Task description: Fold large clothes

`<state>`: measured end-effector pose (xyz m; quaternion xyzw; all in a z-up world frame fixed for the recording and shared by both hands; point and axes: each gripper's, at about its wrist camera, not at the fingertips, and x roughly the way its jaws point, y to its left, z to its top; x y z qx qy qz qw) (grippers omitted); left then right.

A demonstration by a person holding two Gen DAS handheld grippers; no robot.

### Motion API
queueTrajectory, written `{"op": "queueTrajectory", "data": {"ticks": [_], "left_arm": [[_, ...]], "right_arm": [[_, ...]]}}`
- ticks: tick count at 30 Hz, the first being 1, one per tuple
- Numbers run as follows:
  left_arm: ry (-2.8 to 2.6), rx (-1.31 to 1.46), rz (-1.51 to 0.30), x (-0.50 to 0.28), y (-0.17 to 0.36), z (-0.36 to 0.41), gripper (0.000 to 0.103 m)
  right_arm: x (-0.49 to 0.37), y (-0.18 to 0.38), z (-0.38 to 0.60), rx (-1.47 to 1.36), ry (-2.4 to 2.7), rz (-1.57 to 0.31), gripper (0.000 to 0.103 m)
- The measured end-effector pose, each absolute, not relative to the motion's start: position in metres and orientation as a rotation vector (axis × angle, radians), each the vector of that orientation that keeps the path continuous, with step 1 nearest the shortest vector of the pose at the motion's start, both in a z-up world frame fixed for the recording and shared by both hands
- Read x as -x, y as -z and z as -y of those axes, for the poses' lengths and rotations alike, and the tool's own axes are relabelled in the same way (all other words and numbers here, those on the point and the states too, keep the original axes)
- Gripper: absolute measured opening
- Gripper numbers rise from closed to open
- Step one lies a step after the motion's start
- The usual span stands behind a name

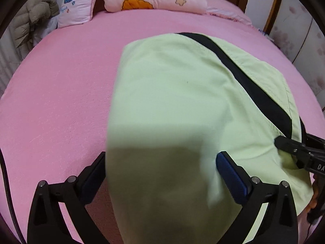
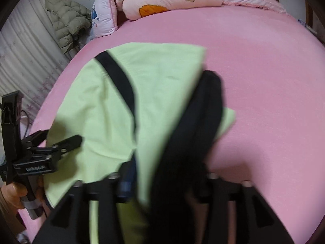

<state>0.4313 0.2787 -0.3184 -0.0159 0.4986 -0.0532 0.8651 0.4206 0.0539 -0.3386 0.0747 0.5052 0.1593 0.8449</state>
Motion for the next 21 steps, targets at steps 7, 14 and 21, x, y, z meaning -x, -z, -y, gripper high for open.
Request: {"op": "queueTrajectory", "data": {"ticks": [7,14,21], "left_arm": [[-0.051,-0.103,-0.945,-0.415,0.279,-0.263,0.103],[-0.091,0.043,-0.917,-0.352,0.246,-0.254,0.077],[-0.124,0.022,-0.998,-0.340,0.293,-0.237,0.055]], "right_arm": [[-0.396,0.300,-0.053,-0.001,-0.225,-0.956,0.063],[-0.362,0.253,-0.089,0.060,-0.262,-0.861,0.024],[-0.350,0.308,-0.095,0.053,-0.216,-0.999,0.008]]}}
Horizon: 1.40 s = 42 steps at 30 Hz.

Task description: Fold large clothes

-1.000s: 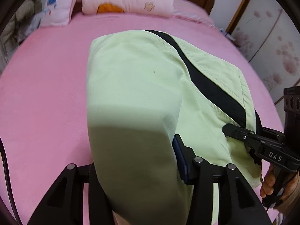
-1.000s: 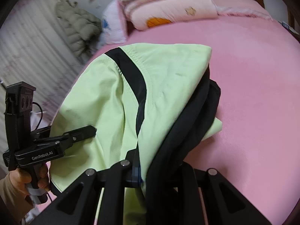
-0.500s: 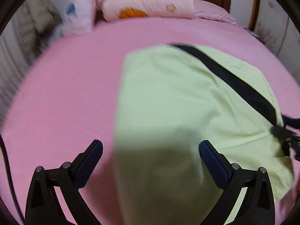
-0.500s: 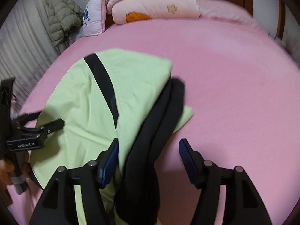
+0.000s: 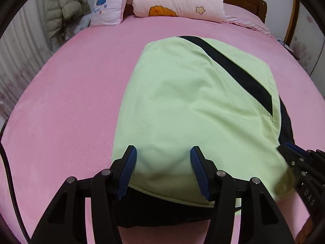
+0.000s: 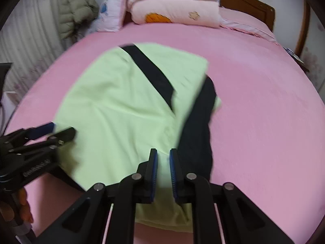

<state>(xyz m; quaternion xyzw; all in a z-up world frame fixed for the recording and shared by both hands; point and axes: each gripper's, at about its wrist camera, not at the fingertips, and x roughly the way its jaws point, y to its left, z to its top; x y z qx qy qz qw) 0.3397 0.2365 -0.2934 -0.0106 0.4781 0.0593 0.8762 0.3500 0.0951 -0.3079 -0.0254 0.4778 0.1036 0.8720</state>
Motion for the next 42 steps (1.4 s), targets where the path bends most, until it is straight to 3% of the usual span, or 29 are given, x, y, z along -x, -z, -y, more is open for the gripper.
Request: {"op": "queueTrajectory", "data": {"ticks": [4,8,12,28,32,35,39,42], "left_arm": [[-0.132,0.010,-1.003,-0.339,0.292,-0.230,0.055],[-0.152,0.055,-1.007,-0.325,0.267,-0.233,0.059],[-0.147,0.105,-0.944,-0.290,0.214,-0.224,0.084],[0.002,0.169,-0.920,-0.108,-0.002,-0.125,0.087],[-0.019,0.160,-0.899,-0.052,-0.051,-0.105,0.095],[-0.028,0.161,-0.896,-0.017,-0.074,-0.091,0.101],[-0.031,0.134,-0.903,0.028,-0.093,-0.066,0.101],[-0.031,0.126,-0.913,0.056,-0.100,-0.049,0.101]], "right_arm": [[-0.346,0.316,-0.079,-0.006,-0.214,-1.023,0.004],[-0.333,0.286,-0.067,-0.039,-0.215,-0.992,0.005],[-0.303,0.235,-0.053,-0.043,-0.228,-0.941,0.008],[-0.120,0.020,0.062,-0.103,-0.261,-0.888,0.009],[-0.066,-0.021,0.082,-0.090,-0.295,-0.875,0.009],[-0.028,-0.045,0.098,-0.100,-0.322,-0.871,0.009],[0.013,-0.067,0.117,-0.099,-0.333,-0.874,0.010],[0.035,-0.077,0.129,-0.099,-0.333,-0.869,0.017]]}}
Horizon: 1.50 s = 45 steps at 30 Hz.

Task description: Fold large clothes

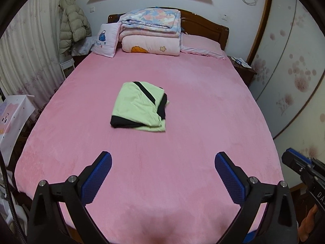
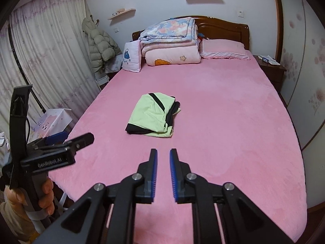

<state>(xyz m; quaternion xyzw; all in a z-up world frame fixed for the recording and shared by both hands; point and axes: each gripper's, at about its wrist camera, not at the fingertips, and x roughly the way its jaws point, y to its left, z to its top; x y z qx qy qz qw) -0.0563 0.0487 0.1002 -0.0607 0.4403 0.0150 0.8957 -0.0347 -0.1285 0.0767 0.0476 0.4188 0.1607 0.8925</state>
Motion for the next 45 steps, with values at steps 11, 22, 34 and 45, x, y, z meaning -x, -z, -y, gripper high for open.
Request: {"op": "queueTrajectory", "data": {"ticks": [11,22,34,45], "left_arm": [[-0.067,0.091,-0.927,0.103,-0.085,-0.001,0.101],[-0.049,0.081,-0.960,0.116,-0.067,0.024,0.101],[-0.035,0.048,-0.982,0.116,-0.060,0.035,0.101],[-0.040,0.026,-1.006,0.106,-0.053,0.039,0.101]], "right_arm": [[0.086,-0.053,0.163,-0.156,-0.243,-0.834,0.036],[0.104,-0.039,0.174,-0.122,-0.176,-0.836,0.047],[0.104,-0.027,0.184,-0.142,-0.185,-0.886,0.050],[0.099,-0.020,0.188,-0.154,-0.195,-0.914,0.050]]}}
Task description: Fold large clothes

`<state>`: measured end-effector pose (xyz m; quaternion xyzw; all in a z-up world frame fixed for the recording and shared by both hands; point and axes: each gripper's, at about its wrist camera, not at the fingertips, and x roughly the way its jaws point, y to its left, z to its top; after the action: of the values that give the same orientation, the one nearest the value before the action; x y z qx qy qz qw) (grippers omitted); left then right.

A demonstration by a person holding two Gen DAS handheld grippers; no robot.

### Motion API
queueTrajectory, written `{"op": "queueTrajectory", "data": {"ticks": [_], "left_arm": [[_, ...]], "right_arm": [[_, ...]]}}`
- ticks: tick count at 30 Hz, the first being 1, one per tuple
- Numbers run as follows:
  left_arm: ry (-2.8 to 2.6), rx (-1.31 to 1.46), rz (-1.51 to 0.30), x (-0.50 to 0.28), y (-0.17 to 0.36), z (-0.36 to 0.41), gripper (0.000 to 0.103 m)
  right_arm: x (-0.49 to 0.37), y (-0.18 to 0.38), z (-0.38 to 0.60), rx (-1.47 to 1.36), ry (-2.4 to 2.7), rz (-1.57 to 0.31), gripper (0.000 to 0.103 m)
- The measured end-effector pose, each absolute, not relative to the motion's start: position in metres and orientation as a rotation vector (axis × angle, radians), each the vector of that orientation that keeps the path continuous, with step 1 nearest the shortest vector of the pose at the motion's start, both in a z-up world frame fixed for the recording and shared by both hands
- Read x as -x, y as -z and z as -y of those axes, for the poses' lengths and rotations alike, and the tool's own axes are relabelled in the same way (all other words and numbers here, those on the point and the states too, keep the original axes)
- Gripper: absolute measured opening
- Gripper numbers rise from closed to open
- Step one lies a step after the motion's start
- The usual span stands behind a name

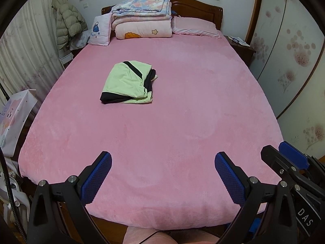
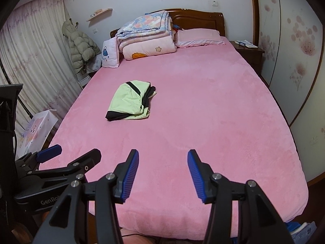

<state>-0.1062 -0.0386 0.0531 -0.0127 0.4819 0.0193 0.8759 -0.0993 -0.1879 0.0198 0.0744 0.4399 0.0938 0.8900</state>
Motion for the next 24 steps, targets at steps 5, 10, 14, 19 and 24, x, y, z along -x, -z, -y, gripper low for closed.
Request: {"op": "queueTrajectory", "data": {"ticks": [5,10,14,19,24], "left_arm": [[-0.037,0.019,-1.009,0.105,-0.051,0.043,0.101],[-0.034,0.018,-1.018,0.104,-0.051,0.043,0.101],[-0.022,0.018,-1.027,0.101,-0.052,0.040,0.100],[-0.019,0.014,-1.035,0.098,-0.050,0.042,0.099],[-0.019,0.014,-1.036,0.096,-0.049,0.044,0.099]], "right_arm": [[0.097,-0.018,0.193,-0.162,-0.184,-0.921,0.050],[0.096,-0.017,0.196,-0.162,-0.182,-0.924,0.050],[0.094,-0.016,0.200,-0.166,-0.181,-0.928,0.050],[0.096,-0.014,0.199,-0.168,-0.175,-0.934,0.050],[0.095,-0.014,0.199,-0.169,-0.170,-0.933,0.050]]}}
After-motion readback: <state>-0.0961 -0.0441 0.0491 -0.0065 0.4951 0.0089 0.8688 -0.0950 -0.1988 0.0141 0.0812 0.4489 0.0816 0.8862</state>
